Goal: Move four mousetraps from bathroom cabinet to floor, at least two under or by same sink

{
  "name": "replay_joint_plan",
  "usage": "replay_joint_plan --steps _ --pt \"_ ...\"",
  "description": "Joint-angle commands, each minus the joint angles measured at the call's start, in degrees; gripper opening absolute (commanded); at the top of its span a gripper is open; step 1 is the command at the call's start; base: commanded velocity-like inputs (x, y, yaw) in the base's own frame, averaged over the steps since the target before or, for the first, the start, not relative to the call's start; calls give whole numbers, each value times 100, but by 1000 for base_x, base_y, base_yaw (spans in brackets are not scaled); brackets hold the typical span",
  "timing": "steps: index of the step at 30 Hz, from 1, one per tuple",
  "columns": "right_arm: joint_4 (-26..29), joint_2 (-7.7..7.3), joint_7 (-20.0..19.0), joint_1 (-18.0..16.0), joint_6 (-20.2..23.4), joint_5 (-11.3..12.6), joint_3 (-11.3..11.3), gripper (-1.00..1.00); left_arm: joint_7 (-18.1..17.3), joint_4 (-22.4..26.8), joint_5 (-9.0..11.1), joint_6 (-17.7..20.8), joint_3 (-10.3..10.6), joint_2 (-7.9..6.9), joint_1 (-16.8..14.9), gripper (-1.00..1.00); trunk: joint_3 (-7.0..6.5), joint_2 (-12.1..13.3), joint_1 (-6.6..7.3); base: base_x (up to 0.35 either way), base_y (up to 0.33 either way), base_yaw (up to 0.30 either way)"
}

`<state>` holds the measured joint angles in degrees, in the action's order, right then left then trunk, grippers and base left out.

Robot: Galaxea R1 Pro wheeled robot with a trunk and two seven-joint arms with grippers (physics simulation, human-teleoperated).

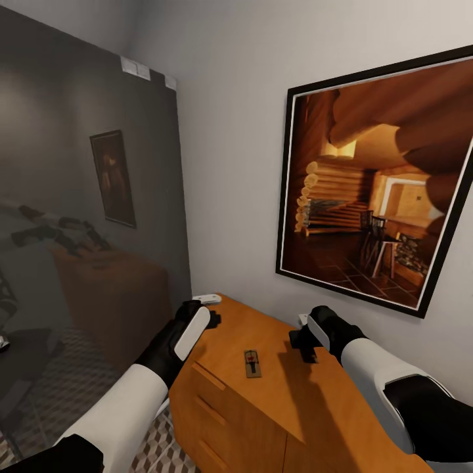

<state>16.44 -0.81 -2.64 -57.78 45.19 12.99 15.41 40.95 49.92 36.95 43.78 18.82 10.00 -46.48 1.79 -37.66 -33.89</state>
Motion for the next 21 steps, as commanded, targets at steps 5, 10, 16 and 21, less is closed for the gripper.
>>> replay_joint_plan --steps 5,10,16,21 --pt "8 -7 -26 -5 25 12 41 -100 -246 -244 42 -74 26 0 -9 100 12 -10 -2 0 0 0" --pt "8 -7 -26 -5 25 5 47 -100 -786 -776 25 -350 52 0 -44 100 12 -10 -2 0 0 0" --pt "8 -2 -26 -5 25 -3 49 -100 -888 -1049 -12 -442 59 0 -131 100 12 -10 -2 0 0 0" --pt "8 20 -26 -5 25 -121 50 -100 -398 -1807 -10 -516 59 0 -553 100 12 -10 -2 0 0 0"
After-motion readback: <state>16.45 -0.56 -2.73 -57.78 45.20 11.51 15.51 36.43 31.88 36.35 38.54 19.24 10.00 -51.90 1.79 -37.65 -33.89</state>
